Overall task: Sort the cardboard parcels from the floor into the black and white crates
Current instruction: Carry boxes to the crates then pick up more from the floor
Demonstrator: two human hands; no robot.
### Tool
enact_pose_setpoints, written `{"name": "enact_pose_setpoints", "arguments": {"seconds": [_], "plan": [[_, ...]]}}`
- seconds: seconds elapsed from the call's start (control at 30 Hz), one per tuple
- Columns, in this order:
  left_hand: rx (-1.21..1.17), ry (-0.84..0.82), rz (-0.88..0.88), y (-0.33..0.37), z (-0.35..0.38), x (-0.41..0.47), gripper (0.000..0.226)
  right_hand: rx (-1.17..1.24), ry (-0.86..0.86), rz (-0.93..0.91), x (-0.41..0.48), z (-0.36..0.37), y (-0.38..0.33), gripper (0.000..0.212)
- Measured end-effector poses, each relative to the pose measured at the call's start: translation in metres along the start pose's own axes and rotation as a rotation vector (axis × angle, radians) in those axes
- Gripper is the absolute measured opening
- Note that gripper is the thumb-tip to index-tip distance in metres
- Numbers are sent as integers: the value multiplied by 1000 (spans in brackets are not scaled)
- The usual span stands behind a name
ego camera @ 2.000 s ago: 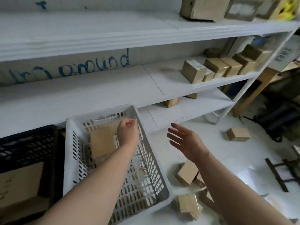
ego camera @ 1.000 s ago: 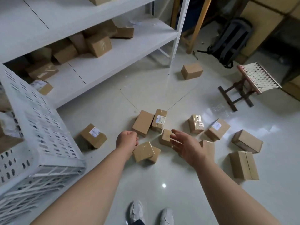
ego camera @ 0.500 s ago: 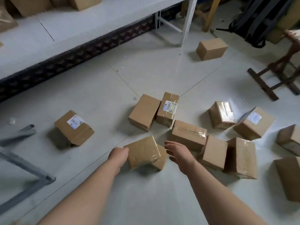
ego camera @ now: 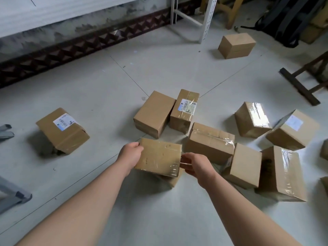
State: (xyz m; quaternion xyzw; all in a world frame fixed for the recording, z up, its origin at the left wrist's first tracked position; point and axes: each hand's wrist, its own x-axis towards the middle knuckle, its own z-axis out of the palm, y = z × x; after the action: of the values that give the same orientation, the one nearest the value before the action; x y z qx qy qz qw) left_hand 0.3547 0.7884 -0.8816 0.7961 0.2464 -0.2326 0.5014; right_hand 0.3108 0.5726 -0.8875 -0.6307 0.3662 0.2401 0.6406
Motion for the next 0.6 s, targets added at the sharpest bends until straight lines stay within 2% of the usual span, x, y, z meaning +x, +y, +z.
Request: {"name": "enact_pose_setpoints", "arguments": {"seconds": [0.13, 0.2, 0.27, 0.37, 0.47, 0.6], "plan": [[0, -71, 45, 2, 7, 6, 37, 6, 42, 0, -3, -15, 10, 19], [-22, -118, 25, -2, 4, 13, 40, -12, 67, 3, 0, -15, 15, 36], [-33, -162, -37, -6, -2, 19, 57, -50, 53, 41, 1, -13, 20, 59], [6, -263, -127, -10, -3, 19, 79, -12, -40, 119, 0, -6, 28, 78], [-48, -362, -163, -15, 7, 18, 58, 68, -110, 159, 2, 3, 38, 85], [-104, -359, -181, -20, 16, 26, 44, 122, -139, 133, 13, 10, 45, 77]]}}
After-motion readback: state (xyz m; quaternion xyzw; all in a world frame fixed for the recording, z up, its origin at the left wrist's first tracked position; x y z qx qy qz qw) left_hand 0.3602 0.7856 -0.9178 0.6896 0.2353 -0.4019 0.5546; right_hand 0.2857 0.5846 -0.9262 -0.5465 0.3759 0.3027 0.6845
